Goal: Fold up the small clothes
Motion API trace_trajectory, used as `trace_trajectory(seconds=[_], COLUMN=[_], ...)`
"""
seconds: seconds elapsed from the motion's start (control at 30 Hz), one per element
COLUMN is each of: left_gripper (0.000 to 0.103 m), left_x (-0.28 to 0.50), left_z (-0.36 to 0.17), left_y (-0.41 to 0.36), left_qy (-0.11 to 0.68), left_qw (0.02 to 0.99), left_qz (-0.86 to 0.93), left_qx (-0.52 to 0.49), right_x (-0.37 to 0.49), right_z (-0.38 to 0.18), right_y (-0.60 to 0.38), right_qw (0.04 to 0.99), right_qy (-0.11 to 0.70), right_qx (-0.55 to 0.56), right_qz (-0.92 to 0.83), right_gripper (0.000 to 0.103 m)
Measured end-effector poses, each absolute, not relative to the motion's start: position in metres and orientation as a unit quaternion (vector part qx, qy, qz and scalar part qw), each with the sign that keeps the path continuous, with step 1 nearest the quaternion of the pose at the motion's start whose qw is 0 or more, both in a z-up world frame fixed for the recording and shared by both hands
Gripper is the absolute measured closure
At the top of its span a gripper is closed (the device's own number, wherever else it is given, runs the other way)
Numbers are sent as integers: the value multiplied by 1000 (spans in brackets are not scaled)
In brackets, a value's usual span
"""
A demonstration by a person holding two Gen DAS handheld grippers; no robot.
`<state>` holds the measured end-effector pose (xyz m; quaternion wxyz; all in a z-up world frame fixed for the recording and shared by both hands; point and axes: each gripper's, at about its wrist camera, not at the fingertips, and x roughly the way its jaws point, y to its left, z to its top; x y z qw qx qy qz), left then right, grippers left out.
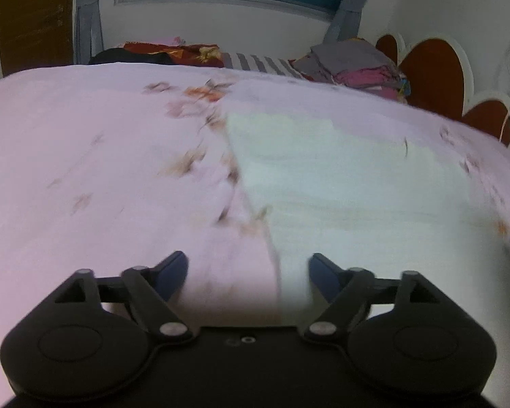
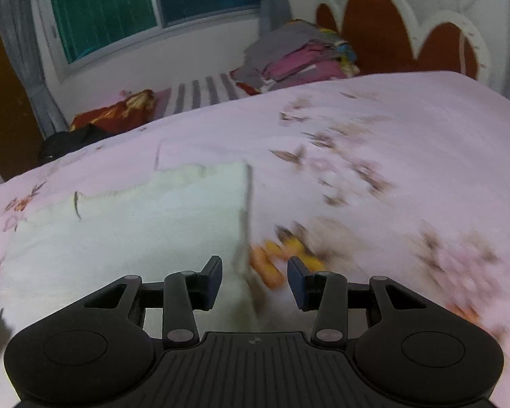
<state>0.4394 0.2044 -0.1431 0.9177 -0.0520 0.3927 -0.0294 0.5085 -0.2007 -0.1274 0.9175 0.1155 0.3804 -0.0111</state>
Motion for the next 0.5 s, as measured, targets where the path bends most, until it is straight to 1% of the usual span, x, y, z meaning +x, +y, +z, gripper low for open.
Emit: trace_trajectory(seconds=[0.17, 0.2, 0.27, 0.3, 0.33, 0.4, 0.47, 0.5], left_gripper=[16, 19, 29, 31, 32, 41, 46, 46], left_x=[398, 389, 371, 361, 350, 327, 307, 294], left_z=[-139, -137, -135, -135, -134, -132, -133, -133], left_y=[203, 204, 208, 209, 210, 212, 214, 214], left_qy=[400, 401, 405, 409, 411, 410, 413, 415], left_qw=[916, 915, 912, 909, 908, 906, 901, 899], left_qz=[-33, -36, -42, -46, -48, -50, -53, -52], left_qx=[-22, -31, -54, -64, -74, -95, -119, -131], right_x=[442, 429, 410, 402, 394, 377, 364, 357], right_z=[-112, -110, -111, -111, -111, -109, -108, -109], right_y=[-215, -216, -220, -221, -219, -219, -221, -223], right_qw=[912, 909, 904, 901, 900, 898, 897, 895], right_qy=[385, 389, 397, 402, 404, 405, 406, 407], right_qx=[139, 146, 159, 163, 164, 172, 175, 177], right_qz=[-27, -28, -18, -13, -11, 7, 25, 33], right_gripper=[60, 60, 57, 46, 39, 39, 39, 39])
